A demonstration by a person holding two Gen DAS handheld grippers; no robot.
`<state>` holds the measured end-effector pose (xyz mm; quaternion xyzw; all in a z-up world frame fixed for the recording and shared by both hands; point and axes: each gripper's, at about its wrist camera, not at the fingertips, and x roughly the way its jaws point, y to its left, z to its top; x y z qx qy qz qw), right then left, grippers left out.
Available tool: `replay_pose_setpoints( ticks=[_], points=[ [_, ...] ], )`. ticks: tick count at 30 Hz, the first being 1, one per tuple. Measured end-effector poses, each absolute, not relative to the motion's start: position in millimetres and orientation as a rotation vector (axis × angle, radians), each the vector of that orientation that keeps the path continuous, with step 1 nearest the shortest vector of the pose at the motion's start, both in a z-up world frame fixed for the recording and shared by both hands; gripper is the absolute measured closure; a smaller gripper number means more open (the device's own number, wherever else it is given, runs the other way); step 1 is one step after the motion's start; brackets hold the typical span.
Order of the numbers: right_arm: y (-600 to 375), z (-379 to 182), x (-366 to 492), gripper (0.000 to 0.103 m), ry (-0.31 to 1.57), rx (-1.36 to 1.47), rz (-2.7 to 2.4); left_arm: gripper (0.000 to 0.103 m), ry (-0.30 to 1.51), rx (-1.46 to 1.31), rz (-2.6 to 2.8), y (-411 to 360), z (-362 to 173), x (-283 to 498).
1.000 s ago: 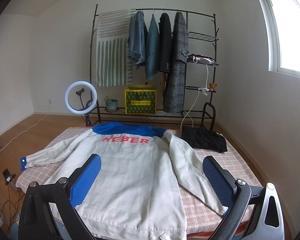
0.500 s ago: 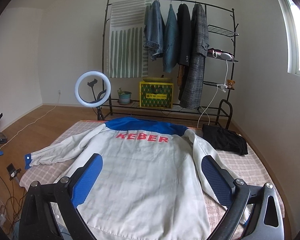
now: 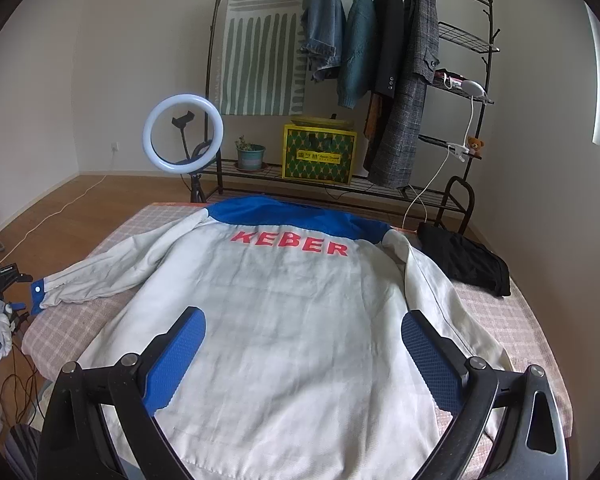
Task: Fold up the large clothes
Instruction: 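Grasp the blue cuff of the jacket sleeve with the left gripper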
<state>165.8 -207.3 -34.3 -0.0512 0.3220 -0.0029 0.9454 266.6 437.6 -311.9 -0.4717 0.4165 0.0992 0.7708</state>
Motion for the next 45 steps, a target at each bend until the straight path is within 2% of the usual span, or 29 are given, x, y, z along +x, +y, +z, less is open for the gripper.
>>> replay_pose_setpoints(
  ticks=[2,9,12,14,18,24,27,29,31,38,45],
  points=[
    [-204.2,-36.9,171.0,0.004,0.666,-0.108,-0.01,0.025,0.908,-1.081,0.214,443.1,-329.4,273.7],
    [-180.7,-45.5,177.1,0.004,0.676,-0.189,0.001,0.045,0.801,-1.309,0.194,464.2,-362.2,275.8],
    [-170.0,-48.1,177.0,0.004,0.674,-0.23,0.016,0.068,0.773,-1.333,0.193,469.6,-364.5,278.4],
    [-165.8,-48.0,176.2,0.004,0.671,-0.242,0.027,0.094,0.795,-1.296,0.21,469.1,-360.9,283.4],
    [-163.1,-49.7,175.7,0.005,0.686,-0.24,0.047,0.096,0.784,-1.202,0.211,462.6,-336.3,286.6],
    [-171.8,-60.4,179.9,0.021,0.758,-0.138,0.095,0.096,0.753,-1.058,0.131,436.3,-280.8,280.5],
    [-176.2,-72.1,182.0,0.038,0.802,-0.073,0.135,0.096,0.752,-0.97,0.103,415.2,-250.6,276.7],
    [-177.3,-80.9,183.2,0.053,0.831,-0.045,0.16,0.096,0.749,-0.931,0.078,401.0,-232.5,272.3],
    [-176.8,-89.1,183.8,0.061,0.858,-0.031,0.184,0.096,0.752,-0.895,0.055,385.5,-215.4,269.5],
    [-173.3,-101.2,176.8,0.063,0.875,-0.041,0.249,0.096,0.709,-0.768,-0.083,318.7,-148.5,248.3],
    [-188.4,-106.8,181.6,0.063,0.903,0.033,0.264,0.096,0.676,-0.611,-0.244,235.0,-105.0,208.6]
  ],
)
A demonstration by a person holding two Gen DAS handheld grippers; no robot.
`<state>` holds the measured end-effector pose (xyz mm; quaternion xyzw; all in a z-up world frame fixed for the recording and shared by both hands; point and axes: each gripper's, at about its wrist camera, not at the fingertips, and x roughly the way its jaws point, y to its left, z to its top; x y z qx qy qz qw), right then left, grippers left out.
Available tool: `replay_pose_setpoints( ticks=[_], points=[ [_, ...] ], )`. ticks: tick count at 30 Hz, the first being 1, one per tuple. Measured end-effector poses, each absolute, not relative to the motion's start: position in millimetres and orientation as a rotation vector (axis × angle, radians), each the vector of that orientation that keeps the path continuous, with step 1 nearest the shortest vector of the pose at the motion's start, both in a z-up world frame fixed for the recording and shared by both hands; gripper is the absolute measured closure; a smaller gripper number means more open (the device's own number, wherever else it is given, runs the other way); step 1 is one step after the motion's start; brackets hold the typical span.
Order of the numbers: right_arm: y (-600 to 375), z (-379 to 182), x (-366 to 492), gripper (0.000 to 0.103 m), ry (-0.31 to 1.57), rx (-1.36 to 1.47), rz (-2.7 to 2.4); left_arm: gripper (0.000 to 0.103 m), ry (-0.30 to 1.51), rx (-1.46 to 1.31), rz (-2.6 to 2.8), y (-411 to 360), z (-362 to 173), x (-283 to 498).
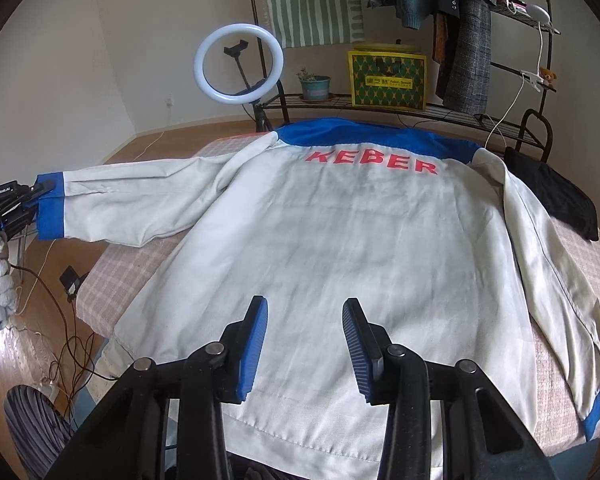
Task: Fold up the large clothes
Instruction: 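Grasp the blue cuff of the jacket sleeve with the left gripper, then lift the sleeve with the left gripper and lay it across the jacket back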
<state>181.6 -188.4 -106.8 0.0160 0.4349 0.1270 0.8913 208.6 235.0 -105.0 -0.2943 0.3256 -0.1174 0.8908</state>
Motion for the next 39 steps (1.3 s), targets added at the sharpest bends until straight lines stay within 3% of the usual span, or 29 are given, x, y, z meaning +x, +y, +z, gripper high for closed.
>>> replay_pose_setpoints(
  ticks=[5,16,18,19,20,26,28,29,32,39],
  points=[
    [-196.4,-117.1,199.3,0.063,0.942,0.091,0.306,0.096,0.685,-0.514,-0.335,167.0,-94.8,175.4],
    [-172.7,-141.7,330.1,0.06,1.046,0.311,0.524,0.096,0.851,-0.272,-0.386,78.7,-147.0,120.6],
    [-157.3,-148.6,357.7,0.051,1.056,0.336,0.551,0.096,0.862,-0.244,-0.385,71.5,-151.8,116.0],
    [-149.9,-153.6,372.6,0.037,1.069,0.353,0.561,0.096,0.871,-0.238,-0.387,69.8,-155.2,114.7],
    [-143.6,-159.1,386.4,0.032,1.078,0.369,0.563,0.096,0.878,-0.231,-0.385,69.6,-157.7,112.0],
    [-112.7,-216.1,452.1,0.031,1.184,0.608,0.577,0.096,0.901,-0.213,-0.376,70.9,-162.1,107.4],
    [-104.2,-235.8,465.1,0.038,1.208,0.672,0.566,0.096,0.904,-0.226,-0.367,75.4,-163.0,107.9],
    [-100.6,-244.7,469.3,0.064,1.218,0.709,0.57,0.096,0.903,-0.23,-0.362,77.6,-163.3,106.6],
    [-100.1,-254.4,473.4,0.097,1.23,0.804,0.573,0.096,0.902,-0.227,-0.345,83.6,-163.4,106.2],
    [-120.6,-206.3,457.9,0.099,1.161,0.533,0.538,0.096,0.919,-0.169,-0.385,62.8,-171.2,98.2]
  ],
)
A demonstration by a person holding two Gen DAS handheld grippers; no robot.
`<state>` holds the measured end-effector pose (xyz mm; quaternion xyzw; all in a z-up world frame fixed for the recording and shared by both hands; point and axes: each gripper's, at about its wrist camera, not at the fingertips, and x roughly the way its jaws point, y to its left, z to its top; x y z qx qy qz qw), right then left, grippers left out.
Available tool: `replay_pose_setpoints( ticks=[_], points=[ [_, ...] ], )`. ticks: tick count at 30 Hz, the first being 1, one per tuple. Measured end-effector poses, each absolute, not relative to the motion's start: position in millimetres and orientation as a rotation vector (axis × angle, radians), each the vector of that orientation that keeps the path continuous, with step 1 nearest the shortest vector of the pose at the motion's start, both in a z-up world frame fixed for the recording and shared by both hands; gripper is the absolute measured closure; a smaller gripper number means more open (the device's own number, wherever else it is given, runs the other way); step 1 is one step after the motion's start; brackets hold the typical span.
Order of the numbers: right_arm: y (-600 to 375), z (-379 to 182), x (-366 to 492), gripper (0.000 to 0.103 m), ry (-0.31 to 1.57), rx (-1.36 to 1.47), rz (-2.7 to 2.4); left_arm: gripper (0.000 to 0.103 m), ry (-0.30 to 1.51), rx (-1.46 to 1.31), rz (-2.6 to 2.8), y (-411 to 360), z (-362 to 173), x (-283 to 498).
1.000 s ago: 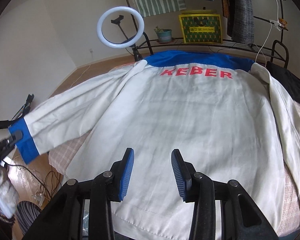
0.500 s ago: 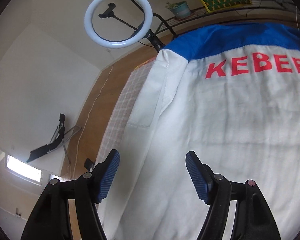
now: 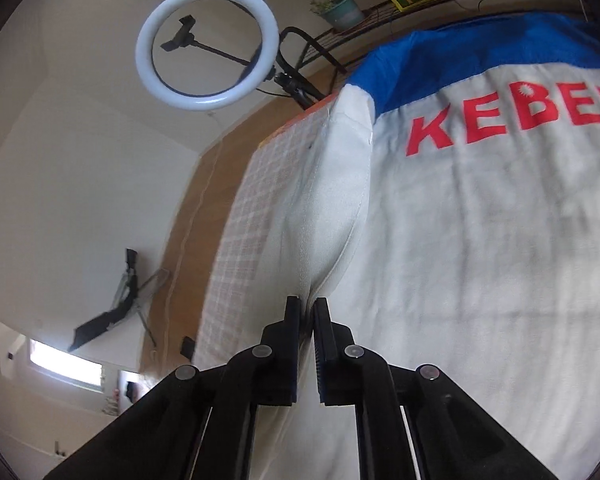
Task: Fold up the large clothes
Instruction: 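Lift the sleeve with the left gripper and lay it across the jacket back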
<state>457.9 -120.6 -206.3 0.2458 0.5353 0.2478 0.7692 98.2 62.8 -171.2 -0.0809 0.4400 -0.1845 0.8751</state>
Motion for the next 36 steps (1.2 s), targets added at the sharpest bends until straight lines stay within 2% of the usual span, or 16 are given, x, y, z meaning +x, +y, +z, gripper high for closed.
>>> replay_pose_setpoints(
  ticks=[3,5,7,13,15,17,21,23,25,28,29,30,31,36],
  points=[
    [-115.7,-223.2,460.1,0.097,1.242,0.341,0.41,0.096,0.953,-0.125,-0.396,48.9,-183.9,98.2],
    [-110.5,-230.5,459.5,0.076,1.273,0.257,0.369,0.096,0.982,-0.086,-0.381,42.9,-189.3,94.4],
    [-110.2,-230.1,458.3,0.064,1.283,0.228,0.359,0.096,0.997,-0.072,-0.392,39.9,-190.2,86.0],
    [-137.1,-190.8,437.8,0.062,1.216,0.26,0.413,0.089,0.998,-0.123,-0.361,64.2,-178.8,50.9],
    [-145.8,-175.3,425.2,0.062,1.185,0.258,0.444,0.082,0.991,-0.207,-0.329,85.1,-175.8,45.0],
    [-152.9,-162.5,409.1,0.062,1.161,0.267,0.487,0.072,0.997,-0.301,-0.29,105.7,-178.4,47.0],
    [-149.3,-150.4,378.8,0.062,1.134,0.239,0.552,0.07,1.054,-0.489,-0.276,126.3,-199.9,70.4],
    [-137.2,-145.9,368.9,0.062,1.13,0.224,0.576,0.058,1.08,-0.565,-0.295,126.2,-212.9,83.6],
    [-123.3,-142.5,360.7,0.062,1.124,0.202,0.605,0.055,1.104,-0.637,-0.297,126.0,-227.9,95.9],
    [-99.0,-141.5,350.2,0.061,1.116,0.135,0.646,0.055,1.137,-0.734,-0.289,127.8,-249.4,108.2],
    [-91.5,-142.7,344.2,0.061,1.119,0.11,0.657,0.06,1.142,-0.774,-0.292,128.5,-255.3,110.0],
    [-84.2,-146.3,339.5,0.061,1.126,0.089,0.667,0.07,1.146,-0.808,-0.303,128.9,-259.7,111.4],
    [-77.1,-151.5,335.3,0.061,1.134,0.068,0.679,0.092,1.151,-0.813,-0.297,128.3,-261.2,112.0],
    [-60.6,-196.0,317.6,0.061,1.203,-0.064,0.65,0.096,1.077,-0.738,-0.288,123.0,-236.6,104.7]
  ],
)
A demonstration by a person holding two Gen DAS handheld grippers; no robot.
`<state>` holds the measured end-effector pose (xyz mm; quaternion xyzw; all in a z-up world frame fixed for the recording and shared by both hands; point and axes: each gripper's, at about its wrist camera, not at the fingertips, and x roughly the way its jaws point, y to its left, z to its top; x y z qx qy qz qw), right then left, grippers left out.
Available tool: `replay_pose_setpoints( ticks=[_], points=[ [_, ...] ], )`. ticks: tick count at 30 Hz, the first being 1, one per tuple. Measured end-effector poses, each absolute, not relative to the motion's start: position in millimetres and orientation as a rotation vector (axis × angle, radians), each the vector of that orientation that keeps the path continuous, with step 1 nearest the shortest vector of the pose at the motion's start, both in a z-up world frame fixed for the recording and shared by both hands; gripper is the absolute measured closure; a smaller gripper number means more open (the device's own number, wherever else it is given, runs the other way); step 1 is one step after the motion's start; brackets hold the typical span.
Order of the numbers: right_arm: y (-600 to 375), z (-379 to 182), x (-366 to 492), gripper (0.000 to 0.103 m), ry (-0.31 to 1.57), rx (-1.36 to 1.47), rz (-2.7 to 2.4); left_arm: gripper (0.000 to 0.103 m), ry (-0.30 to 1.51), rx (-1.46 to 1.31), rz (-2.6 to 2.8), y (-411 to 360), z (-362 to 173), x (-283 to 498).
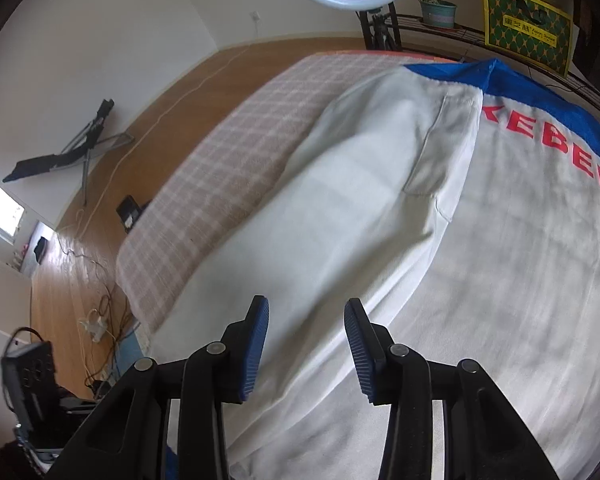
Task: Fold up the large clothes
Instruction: 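Lift the sleeve with the left gripper and lay it across the jacket back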
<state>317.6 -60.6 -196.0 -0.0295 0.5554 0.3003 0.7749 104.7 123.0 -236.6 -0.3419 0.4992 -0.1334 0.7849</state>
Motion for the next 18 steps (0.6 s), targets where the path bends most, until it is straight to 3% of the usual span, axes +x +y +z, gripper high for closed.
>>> replay_pose_setpoints(
  ticks=[4,7,9,12,14,18],
  points=[
    [-70.4,-233.8,312.1,0.062,1.265,-0.111,0.577,0.096,1.01,-0.623,-0.238,122.6,-207.9,94.8],
    [-75.9,-244.6,306.0,0.062,1.249,-0.135,0.565,0.096,1.086,-0.476,-0.151,118.2,-224.6,101.1],
    [-71.5,-242.4,303.0,0.062,1.261,-0.192,0.56,0.095,1.122,-0.53,-0.155,125.2,-238.1,100.6],
    [-70.0,-230.4,298.1,0.062,1.269,-0.222,0.583,0.082,1.044,-0.546,-0.132,133.9,-222.0,95.6],
    [-71.6,-210.5,295.8,0.062,1.203,-0.219,0.597,0.067,0.972,-0.546,-0.108,140.5,-206.0,96.5],
    [-63.6,-178.8,303.8,0.062,1.07,-0.205,0.618,0.066,0.923,-0.559,-0.116,148.5,-187.8,118.7]
  ],
)
